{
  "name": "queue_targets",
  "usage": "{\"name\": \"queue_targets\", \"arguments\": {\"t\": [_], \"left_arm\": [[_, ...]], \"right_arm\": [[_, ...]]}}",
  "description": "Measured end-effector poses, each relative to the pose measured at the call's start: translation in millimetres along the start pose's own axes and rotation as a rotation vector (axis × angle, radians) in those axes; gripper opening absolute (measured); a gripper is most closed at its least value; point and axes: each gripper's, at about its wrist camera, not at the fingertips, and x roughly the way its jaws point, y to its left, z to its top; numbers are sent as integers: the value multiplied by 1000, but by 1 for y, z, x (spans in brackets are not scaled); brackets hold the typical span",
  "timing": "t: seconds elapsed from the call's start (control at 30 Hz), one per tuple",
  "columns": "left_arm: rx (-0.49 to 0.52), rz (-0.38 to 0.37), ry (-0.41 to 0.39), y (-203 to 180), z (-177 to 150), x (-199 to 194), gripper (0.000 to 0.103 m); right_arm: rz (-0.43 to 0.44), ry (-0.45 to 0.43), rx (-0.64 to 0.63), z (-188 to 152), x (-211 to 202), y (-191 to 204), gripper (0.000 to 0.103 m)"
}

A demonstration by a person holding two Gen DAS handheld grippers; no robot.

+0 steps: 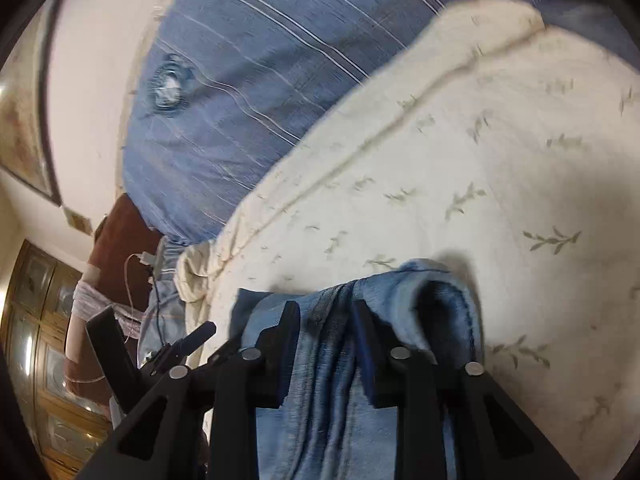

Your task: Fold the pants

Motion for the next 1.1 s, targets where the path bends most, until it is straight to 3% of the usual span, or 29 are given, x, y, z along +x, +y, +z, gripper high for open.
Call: {"name": "queue_targets", "arguments": {"t": [0.2,0.4,0.63,0.93,1.1], "left_arm": [[-38,5,-100,13,-23,-55,84],[-41,-17,-93,14,-52,-74,84],[-36,-40,-5,2,-78,-57,84],[-22,-19,5,-5,-94,-33,90],[-34,-19,11,-4,-94,-32,91]], "right_arm": [[18,-69,-164,-34,-50,35,31],[-10,-46,-206,-79,-74,45,31],[-88,20,-157,-94,-63,30,32],[-94,89,-95,-95,-43,8,32],[-166,84,-195,-99,-35,18,33]]}}
